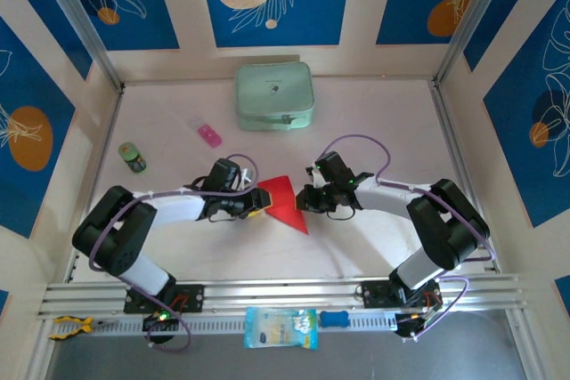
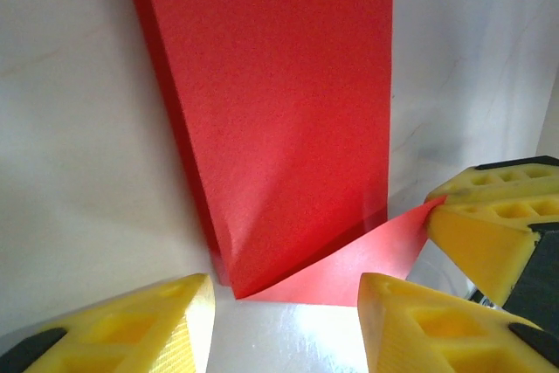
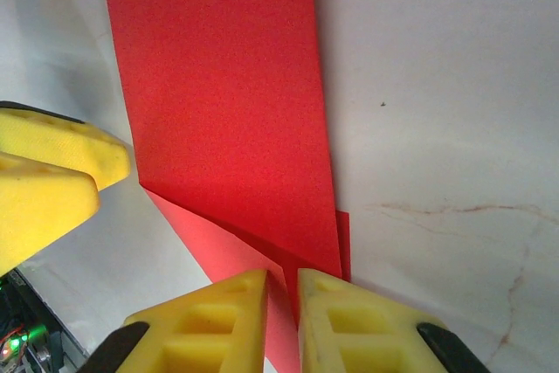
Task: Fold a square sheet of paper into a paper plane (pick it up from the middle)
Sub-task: Fourth fold the wing at the center of the table.
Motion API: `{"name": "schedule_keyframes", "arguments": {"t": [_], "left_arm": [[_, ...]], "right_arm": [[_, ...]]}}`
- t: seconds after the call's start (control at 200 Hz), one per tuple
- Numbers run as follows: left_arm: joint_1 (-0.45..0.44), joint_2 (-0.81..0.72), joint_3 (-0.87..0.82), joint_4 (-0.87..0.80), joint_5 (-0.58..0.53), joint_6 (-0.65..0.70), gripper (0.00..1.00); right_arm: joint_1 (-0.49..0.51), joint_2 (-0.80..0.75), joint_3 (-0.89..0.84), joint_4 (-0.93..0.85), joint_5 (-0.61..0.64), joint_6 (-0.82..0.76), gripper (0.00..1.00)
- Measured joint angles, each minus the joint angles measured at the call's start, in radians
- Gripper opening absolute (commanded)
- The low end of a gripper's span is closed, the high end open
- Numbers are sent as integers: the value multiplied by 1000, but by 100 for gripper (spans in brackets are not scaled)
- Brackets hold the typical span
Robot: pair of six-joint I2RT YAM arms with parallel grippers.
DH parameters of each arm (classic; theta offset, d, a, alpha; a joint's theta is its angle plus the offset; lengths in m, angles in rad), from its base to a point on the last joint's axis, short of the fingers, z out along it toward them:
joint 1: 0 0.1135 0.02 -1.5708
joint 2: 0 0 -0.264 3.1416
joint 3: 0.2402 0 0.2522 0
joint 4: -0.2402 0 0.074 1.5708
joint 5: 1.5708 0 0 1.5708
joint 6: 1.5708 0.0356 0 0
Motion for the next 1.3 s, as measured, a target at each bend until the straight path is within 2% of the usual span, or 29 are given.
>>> {"name": "schedule_keyframes", "arguments": {"t": [0.525, 0.76, 0.9, 1.16, 1.3], "left_arm": [[2, 48, 32, -3, 17, -6, 48], [3, 13, 32, -49, -24, -6, 52], [3, 3, 32, -67, -43, -6, 52], [3, 24, 32, -64, -39, -7, 51], [4, 24, 34, -64, -39, -7, 51]], "right_arm": [[-33, -21, -30, 41, -14, 5, 15], [-33, -25, -30, 45, -28, 5, 16], [-33, -26, -30, 52, -38, 5, 19], [-33, -26, -34, 66, -67, 5, 30], [-34, -26, -36, 68, -80, 0, 31]]}}
